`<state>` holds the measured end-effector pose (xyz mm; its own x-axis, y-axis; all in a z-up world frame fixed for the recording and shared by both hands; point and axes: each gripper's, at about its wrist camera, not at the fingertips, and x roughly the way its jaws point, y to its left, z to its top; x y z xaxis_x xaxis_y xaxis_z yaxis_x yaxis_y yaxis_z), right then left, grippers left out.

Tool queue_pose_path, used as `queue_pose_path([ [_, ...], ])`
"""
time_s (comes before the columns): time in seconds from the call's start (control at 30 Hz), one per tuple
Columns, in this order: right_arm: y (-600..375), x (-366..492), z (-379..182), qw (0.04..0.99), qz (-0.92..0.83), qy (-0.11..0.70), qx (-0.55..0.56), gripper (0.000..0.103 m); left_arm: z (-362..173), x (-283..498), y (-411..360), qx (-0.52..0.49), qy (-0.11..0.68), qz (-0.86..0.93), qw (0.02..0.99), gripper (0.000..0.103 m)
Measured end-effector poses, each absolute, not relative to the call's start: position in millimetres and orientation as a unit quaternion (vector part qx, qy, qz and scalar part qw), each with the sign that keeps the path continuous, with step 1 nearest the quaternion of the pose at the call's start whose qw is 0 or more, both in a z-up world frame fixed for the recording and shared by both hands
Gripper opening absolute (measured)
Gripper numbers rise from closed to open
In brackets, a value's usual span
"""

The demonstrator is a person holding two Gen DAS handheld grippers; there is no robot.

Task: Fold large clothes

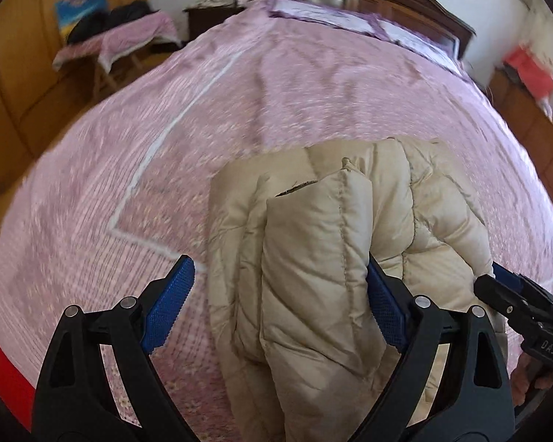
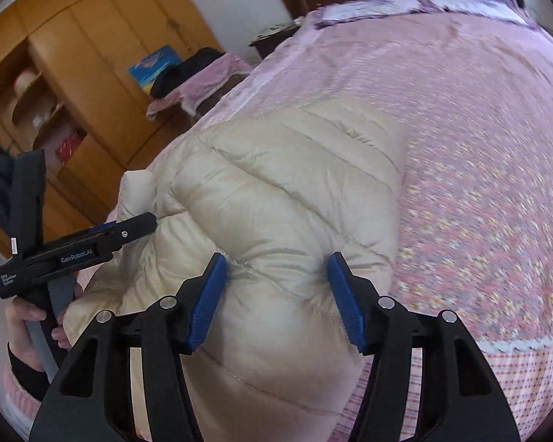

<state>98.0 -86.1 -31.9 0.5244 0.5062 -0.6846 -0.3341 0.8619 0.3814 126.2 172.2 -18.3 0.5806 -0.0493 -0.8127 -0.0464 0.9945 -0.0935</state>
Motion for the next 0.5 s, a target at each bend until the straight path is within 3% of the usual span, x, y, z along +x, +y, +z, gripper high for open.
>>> queue_pose_path([
  [0.23, -60, 93, -37, 0.872, 0.247, 0.417, 0.059, 0.058, -38, 117, 197, -0.072, 0.451, 0.023, 0.889, 0.092],
  [0.5, -65, 84, -39, 0.877, 0.249, 0.405, 0.062, 0.058, -23, 90, 207, -0.108, 0.379, 0.026, 0.919, 0.091],
])
